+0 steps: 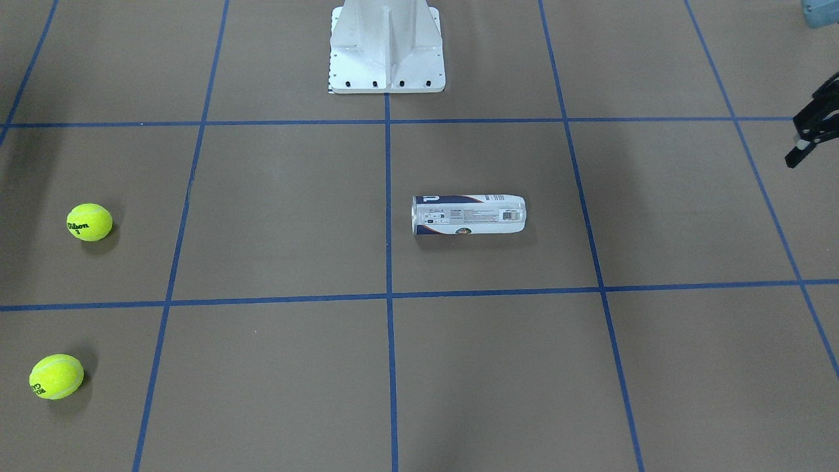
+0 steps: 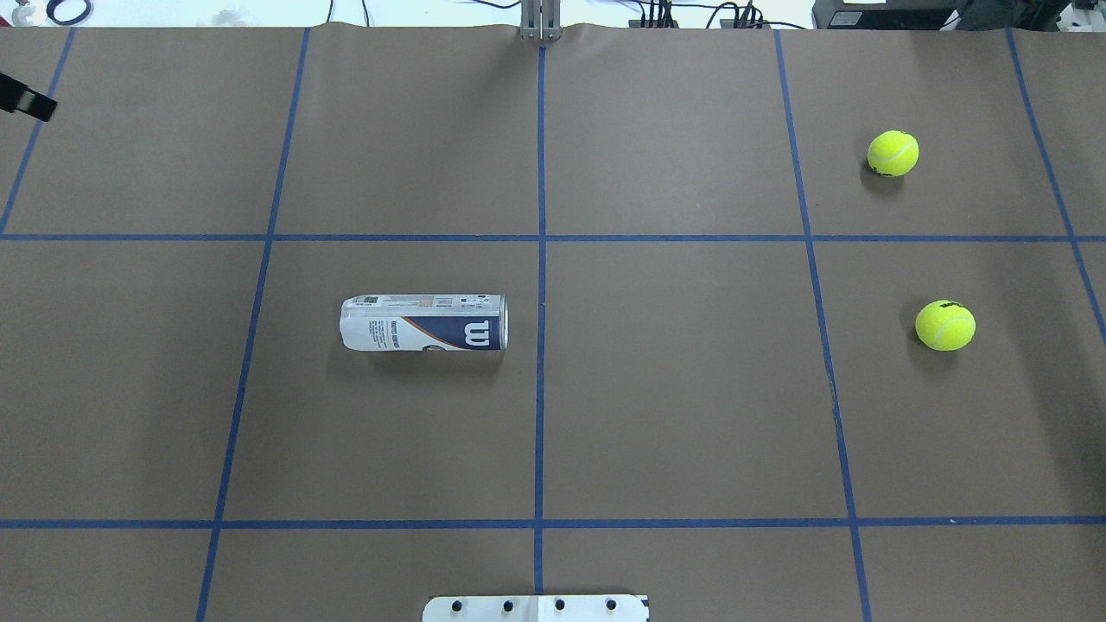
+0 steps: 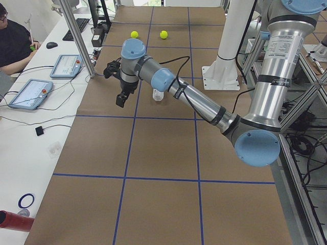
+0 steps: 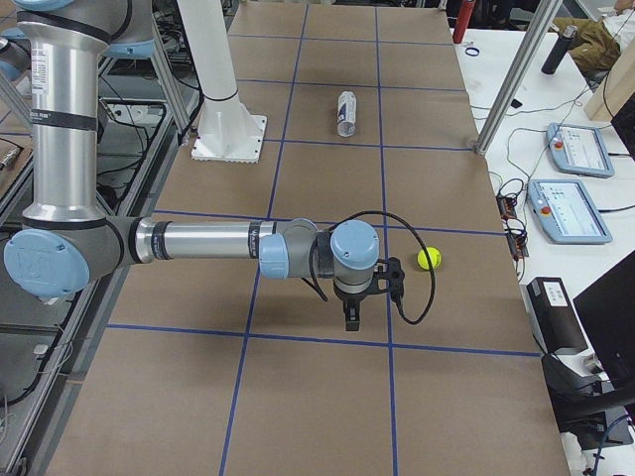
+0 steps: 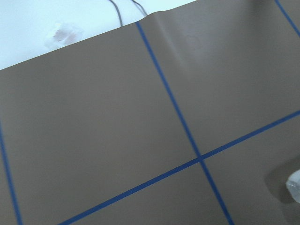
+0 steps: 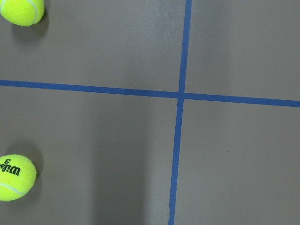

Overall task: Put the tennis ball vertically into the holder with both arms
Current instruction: 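Move the left gripper down over the white Wilson can lying on its side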

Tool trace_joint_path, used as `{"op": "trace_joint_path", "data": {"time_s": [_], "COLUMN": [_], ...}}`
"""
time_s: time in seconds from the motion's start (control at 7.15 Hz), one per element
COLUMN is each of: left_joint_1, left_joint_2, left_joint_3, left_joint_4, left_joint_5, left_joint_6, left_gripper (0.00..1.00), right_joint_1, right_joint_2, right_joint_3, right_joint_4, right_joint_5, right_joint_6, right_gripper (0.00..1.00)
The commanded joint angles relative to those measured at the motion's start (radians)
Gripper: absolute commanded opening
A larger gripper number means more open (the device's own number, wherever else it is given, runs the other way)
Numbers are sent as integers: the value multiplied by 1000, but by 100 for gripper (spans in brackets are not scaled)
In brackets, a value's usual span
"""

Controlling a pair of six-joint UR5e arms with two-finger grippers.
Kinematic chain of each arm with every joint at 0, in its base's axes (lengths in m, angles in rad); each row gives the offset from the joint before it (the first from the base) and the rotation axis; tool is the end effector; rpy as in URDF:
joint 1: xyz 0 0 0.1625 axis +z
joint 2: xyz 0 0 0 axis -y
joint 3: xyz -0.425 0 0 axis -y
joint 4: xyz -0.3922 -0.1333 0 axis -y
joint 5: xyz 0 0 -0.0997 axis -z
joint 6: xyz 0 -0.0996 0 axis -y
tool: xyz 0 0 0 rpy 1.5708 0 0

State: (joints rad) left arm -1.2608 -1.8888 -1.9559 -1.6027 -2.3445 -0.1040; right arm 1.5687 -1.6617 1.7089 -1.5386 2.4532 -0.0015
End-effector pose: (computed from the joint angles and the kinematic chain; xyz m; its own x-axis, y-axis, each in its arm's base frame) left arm 0.1083 -0.5468 0.2986 0.5589 0.5876 -0.5852 -0.1692 0.7716 0.6132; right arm 0.0554 -0.4577 0.6224 0.6352 -0.0641 0.7697 0.0030 0.9968 0.0805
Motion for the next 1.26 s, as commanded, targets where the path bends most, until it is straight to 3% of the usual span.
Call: {"op": "trace_joint_path", "data": {"time_s": [0.0,0.28,0.56,0.7,0.84,0.98,1.12], "left_joint_1": [188,385,486,545,631,683,685], "left_joint_2": [-206,-280,-285,-311,-419,-561,-607], "left_joint_3": [12,17,20,55,153,304,365], "left_joint_4": [7,82,133,144,147,186,199], "left_joint_5": [153,198,200,253,389,454,456], "left_joint_6": [58,75,246,336,342,340,349], "left_gripper": [100,100,99,99,99,99,99], "right_joint_1": [1,1,1,1,1,1,1], "right_joint_2": [-10,-12,-10,-9,-4,-4,-4], "right_joint_3": [0,8,20,27,26,26,26], "right_joint_4": [0,2,2,2,3,3,3], "right_joint_5": [7,-2,0,-3,-8,-8,-7], "right_joint_6": [0,0,0,0,0,0,0], "right_gripper": [99,99,99,99,99,99,99]}}
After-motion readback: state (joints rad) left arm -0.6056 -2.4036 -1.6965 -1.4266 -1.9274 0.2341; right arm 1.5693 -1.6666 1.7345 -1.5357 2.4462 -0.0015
